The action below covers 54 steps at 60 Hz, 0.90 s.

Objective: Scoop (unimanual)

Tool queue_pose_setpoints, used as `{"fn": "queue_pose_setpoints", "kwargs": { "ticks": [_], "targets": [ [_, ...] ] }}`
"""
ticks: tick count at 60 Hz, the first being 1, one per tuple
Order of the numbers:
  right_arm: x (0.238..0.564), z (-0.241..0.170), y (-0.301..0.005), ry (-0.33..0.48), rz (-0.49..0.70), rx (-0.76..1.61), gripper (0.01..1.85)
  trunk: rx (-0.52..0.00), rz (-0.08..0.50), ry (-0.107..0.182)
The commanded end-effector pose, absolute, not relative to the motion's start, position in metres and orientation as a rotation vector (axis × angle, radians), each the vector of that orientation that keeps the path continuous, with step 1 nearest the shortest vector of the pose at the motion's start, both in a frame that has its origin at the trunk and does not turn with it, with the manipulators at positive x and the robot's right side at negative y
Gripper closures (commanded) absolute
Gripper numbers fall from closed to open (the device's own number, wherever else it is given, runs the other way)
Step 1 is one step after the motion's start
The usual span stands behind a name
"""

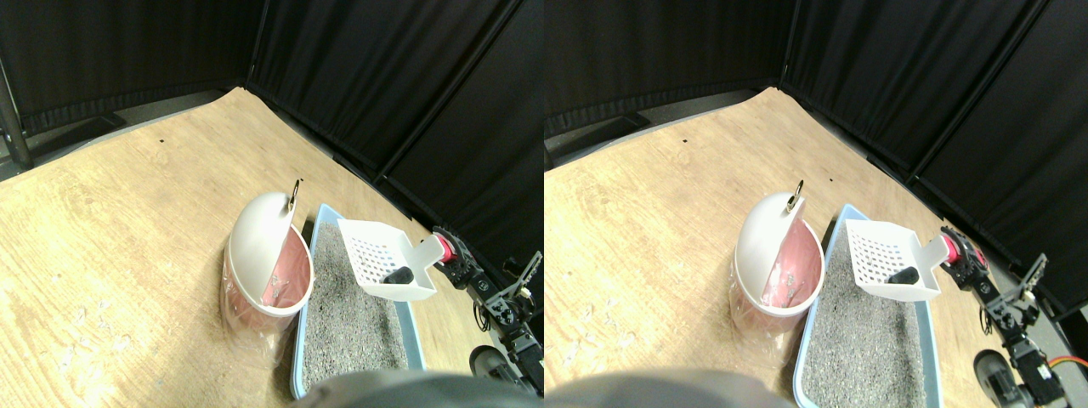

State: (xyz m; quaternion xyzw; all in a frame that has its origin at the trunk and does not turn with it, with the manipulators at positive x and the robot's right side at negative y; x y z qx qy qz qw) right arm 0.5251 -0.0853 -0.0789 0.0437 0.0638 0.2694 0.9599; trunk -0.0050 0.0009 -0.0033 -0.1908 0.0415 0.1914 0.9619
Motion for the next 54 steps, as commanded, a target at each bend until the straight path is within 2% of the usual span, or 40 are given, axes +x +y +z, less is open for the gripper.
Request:
{"fn": "queue_pose_setpoints", "kwargs": {
  "ticks": [1, 28, 36, 45, 54],
  "targets": [
    [0.527, -0.074, -0.08, 0.117, 0.579, 0.095, 1.8, -0.395, 0.416, 0.099],
    [0.528, -0.068, -0.043, 0.193, 0.644, 0.004, 1.8, -0.438, 0.469, 0.101],
    [0.531, -0.069, -0.031, 0.214, 0.696, -0.025, 1.8, -0.445, 0.48, 0.102],
    [0.532, -0.068, -0.022, 0.213, 0.724, -0.09, 1.8, -0.451, 0.488, 0.1],
    [0.534, -0.069, -0.018, 0.164, 0.789, -0.186, 1.8, -0.455, 0.488, 0.099]
  ]
}}
